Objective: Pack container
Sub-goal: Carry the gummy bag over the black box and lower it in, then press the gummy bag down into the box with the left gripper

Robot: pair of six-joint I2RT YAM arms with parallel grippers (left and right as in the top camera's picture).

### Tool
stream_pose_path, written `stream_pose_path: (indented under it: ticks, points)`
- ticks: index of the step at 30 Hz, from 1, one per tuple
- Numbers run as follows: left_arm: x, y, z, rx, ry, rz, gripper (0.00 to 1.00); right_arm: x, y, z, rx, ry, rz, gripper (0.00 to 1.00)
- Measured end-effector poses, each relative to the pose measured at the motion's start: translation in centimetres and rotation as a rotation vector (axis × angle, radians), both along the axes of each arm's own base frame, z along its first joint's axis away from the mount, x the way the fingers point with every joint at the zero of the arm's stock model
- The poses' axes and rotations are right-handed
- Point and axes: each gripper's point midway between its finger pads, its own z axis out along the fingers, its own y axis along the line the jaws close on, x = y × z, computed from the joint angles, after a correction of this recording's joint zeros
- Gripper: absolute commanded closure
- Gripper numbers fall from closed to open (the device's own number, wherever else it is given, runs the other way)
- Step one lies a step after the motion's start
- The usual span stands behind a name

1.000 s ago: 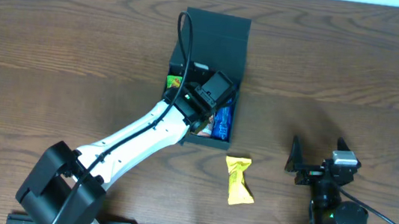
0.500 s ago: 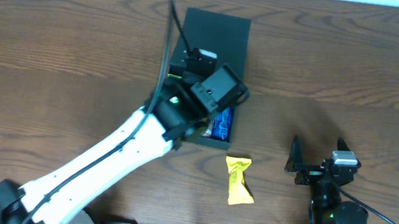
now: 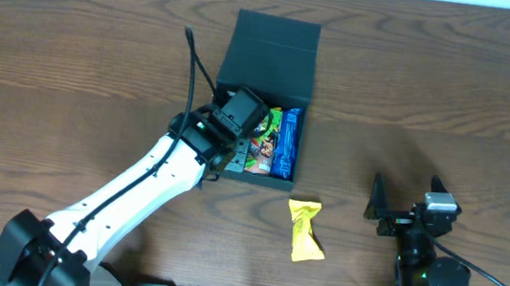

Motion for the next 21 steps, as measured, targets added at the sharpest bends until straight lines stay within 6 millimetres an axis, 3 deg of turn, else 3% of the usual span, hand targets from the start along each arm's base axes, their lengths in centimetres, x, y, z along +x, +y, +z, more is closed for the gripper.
stream_pose_path:
  ticks: [2, 8, 21]
  points:
    - [0.2, -0.6, -0.4, -0.031, -0.009, -0.014, 0.48, 0.0, 0.0, 0.0, 0.000, 0.000, 0.000, 0.01]
    - [-0.2, -0.7, -2.1, -0.039, -0.002, -0.037, 0.56, 0.0, 0.0, 0.0, 0.000, 0.000, 0.000, 0.01]
    - [1.4, -0.7, -1.8, -0.038, -0.091, -0.021, 0.80, 0.0, 0.0, 0.0, 0.000, 0.000, 0.000, 0.01]
